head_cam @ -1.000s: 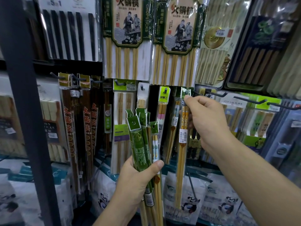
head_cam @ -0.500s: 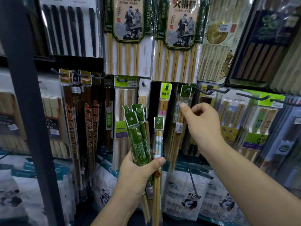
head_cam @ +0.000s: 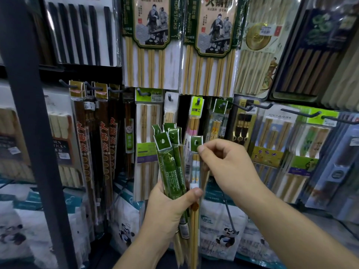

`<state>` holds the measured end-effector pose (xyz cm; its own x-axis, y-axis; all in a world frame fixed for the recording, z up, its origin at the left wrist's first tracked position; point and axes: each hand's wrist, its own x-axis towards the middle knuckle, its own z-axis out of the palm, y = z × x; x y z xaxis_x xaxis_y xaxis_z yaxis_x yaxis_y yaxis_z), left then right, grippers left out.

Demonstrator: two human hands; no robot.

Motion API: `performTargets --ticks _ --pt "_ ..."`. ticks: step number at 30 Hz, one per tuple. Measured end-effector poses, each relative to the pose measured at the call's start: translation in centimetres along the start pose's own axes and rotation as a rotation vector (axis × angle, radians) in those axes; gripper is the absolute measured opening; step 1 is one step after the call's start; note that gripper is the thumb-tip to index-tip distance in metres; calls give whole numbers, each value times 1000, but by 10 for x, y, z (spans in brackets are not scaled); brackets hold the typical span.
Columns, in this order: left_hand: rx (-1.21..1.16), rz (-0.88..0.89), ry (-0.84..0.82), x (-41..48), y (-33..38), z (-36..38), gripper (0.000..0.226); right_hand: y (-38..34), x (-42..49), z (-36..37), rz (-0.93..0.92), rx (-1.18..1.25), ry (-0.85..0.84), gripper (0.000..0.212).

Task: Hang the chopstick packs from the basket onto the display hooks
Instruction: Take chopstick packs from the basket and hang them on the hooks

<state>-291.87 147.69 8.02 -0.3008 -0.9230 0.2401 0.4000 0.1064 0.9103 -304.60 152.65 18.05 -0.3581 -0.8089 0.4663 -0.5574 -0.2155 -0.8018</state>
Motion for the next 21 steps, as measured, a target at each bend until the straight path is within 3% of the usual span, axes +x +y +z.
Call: performTargets --ticks 7,14,21 --pt "-78 -87 -19 -2 1 -4 33 -20 35 -28 -39 166 229 24" --pt "-91 -89 -50 -4 2 -2 33 -18 54 -28 -19 166 277 36" --pt "-83 -85 -62 -3 -1 -3 31 -13 56 -26 -3 194 302 32"
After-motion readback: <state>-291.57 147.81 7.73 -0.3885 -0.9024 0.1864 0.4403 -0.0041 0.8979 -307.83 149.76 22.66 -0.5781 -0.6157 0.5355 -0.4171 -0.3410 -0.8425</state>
